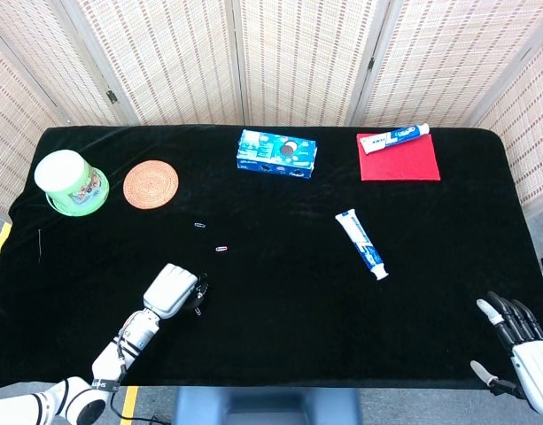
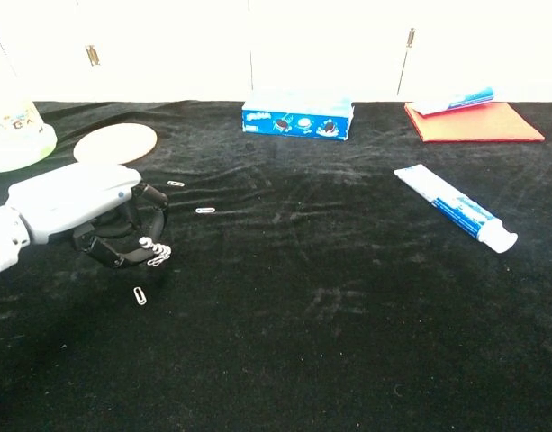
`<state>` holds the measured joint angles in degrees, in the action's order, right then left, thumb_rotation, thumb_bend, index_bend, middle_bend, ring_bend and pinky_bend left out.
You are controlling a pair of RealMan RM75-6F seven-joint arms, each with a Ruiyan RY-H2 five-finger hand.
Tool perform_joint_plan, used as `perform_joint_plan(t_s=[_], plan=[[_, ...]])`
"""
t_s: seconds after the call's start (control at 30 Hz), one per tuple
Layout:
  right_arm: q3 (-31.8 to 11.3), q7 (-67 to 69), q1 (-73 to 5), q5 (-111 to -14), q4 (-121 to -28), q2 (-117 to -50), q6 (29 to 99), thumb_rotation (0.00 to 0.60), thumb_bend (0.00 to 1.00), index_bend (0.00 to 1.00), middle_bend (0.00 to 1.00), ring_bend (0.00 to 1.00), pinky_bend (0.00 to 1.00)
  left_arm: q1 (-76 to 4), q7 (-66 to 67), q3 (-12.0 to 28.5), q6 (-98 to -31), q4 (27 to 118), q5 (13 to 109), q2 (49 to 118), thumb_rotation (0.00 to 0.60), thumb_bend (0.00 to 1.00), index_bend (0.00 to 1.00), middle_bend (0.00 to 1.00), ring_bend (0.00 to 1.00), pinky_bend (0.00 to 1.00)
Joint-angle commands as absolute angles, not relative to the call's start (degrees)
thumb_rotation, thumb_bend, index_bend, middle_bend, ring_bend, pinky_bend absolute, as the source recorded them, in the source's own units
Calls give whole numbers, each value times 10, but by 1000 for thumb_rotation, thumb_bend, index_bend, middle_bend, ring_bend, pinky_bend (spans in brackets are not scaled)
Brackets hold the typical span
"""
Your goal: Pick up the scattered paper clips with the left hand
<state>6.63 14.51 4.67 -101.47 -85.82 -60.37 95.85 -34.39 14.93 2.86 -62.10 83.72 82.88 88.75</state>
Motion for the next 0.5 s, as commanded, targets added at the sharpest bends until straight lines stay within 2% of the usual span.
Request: perform_joint_plan(t_s=[0.03,0.33,0.5], plan=[[64,144,45,-1011,-861,-604,955,600,239,0,0,0,0,-345,140,29,-615,829,825,886,600,490,824,1000,1000,1000],[62,135,41,-1006,-866,-605,945,600,239,0,0,0,0,-346,125,31,-605,814,817,883,600,492,825,1000,1000,1000],[62,135,40,-1005,-866,-605,943,600,239,0,0,0,0,-340,136,31,-627,835,827,870,600,492,824,1000,1000,1000]])
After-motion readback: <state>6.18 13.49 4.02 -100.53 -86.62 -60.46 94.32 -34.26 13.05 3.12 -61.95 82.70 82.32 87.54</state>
